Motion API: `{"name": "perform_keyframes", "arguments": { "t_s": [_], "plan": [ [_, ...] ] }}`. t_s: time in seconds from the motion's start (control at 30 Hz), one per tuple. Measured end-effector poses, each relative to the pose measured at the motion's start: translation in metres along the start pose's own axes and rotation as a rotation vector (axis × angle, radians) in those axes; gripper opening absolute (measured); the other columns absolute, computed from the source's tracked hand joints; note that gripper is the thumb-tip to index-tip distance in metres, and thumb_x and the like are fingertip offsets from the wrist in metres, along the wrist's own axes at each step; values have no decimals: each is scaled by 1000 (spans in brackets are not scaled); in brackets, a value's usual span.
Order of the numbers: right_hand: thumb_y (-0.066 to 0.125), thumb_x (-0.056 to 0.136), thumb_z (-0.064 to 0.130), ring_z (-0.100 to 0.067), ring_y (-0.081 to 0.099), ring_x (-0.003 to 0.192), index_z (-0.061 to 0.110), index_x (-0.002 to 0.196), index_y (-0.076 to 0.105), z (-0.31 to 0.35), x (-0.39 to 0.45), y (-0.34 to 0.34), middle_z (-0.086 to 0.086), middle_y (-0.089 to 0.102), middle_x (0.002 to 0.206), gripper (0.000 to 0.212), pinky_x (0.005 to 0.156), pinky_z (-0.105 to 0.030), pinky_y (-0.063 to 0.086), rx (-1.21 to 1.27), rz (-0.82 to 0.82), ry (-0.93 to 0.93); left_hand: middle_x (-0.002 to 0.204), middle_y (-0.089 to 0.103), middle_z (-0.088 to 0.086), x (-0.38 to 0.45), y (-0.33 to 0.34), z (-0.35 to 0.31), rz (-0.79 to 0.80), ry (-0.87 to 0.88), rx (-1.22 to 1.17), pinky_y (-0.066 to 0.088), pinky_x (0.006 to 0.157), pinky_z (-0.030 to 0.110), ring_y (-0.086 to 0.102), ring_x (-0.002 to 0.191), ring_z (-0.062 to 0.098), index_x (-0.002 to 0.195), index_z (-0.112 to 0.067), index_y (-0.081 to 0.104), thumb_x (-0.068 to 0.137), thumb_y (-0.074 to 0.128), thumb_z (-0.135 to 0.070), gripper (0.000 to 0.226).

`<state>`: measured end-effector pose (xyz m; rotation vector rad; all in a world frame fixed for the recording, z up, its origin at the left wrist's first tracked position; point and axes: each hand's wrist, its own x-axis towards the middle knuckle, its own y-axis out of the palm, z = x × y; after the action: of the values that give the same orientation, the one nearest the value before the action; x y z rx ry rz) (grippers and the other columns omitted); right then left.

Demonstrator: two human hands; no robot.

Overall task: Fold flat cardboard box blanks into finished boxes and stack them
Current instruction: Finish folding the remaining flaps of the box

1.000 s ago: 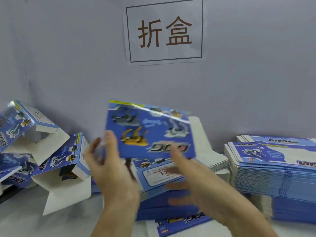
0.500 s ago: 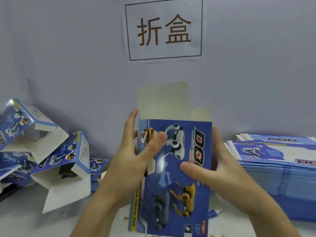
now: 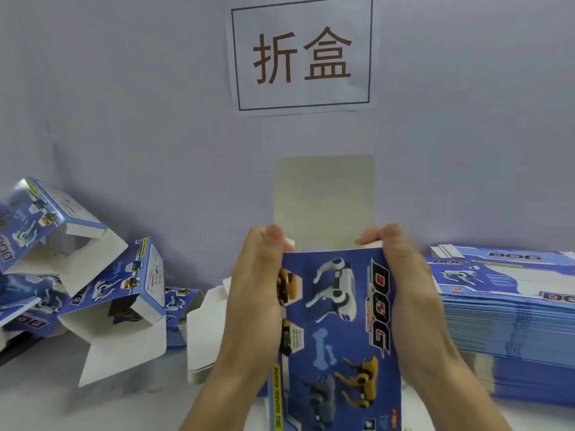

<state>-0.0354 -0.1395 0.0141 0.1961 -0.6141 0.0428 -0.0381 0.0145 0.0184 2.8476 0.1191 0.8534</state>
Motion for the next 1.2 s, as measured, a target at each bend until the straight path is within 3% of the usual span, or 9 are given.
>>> {"name": "perform_keyframes", "arguments": {
  "t_s": [0.13,0.23,0.3,0.43,0.6,0.73,0.93,1.1,1.2],
  "plan": [
    [53,72,46,-26,49,55,40,103,58,-1,2,7,-10,45,63,32,47,-37,43,22,-13,33,55,40,-3,4,-8,7,-51,-42,-28,38,52,35,42,51,16,74,-28,55,84,46,-35,15],
    [51,68,48,-29,45,63,66,126,45,-2,2,5,-13,38,69,61,64,-46,46,45,6,75,71,64,-7,6,-6,9,-6,-99,-96,48,61,38,57,63,15,99,-60,58,90,48,-33,30],
    [51,73,45,-32,50,65,58,118,56,-3,1,3,-16,46,71,47,65,-48,48,75,22,83,80,69,-16,4,-5,6,13,-68,-85,48,58,34,57,63,15,102,-59,60,91,49,-34,30],
    [48,90,45,-23,64,63,18,94,54,-3,-3,3,-11,56,83,28,51,-33,53,273,-2,-24,93,68,18,-1,-2,2,0,-44,-241,53,61,46,60,70,32,93,-23,62,69,57,-65,49],
    [47,96,19,-32,61,80,13,94,57,-6,1,-4,-8,67,82,11,55,-25,54,139,-4,-78,96,67,11,-2,0,2,15,41,-108,53,72,66,71,86,40,89,-33,56,72,64,-53,28],
    [64,85,36,-35,71,83,28,101,71,-13,-7,-3,-17,71,101,19,60,-35,60,116,-48,-180,97,70,0,-1,-9,2,116,133,55,55,63,66,71,88,36,111,-45,59,81,58,-62,34],
    [54,98,30,-19,76,85,17,114,65,-20,-4,-12,-2,76,101,23,57,-24,59,-124,-11,-310,112,68,-12,6,-27,3,178,232,265,62,63,45,72,96,26,116,-26,62,92,48,-54,39],
    [51,91,67,-18,76,84,37,113,61,-18,-3,-11,7,75,99,39,51,-26,58,-274,16,-348,104,68,-3,7,-30,5,211,330,370,54,55,19,71,79,18,116,-26,60,88,46,-55,42],
    [54,92,54,-20,76,81,31,111,63,-17,-2,-11,2,75,98,31,54,-28,59,-214,-29,-348,108,68,-9,5,-30,5,216,266,337,52,63,12,69,91,5,127,-32,53,93,49,-56,42]
  ]
}}
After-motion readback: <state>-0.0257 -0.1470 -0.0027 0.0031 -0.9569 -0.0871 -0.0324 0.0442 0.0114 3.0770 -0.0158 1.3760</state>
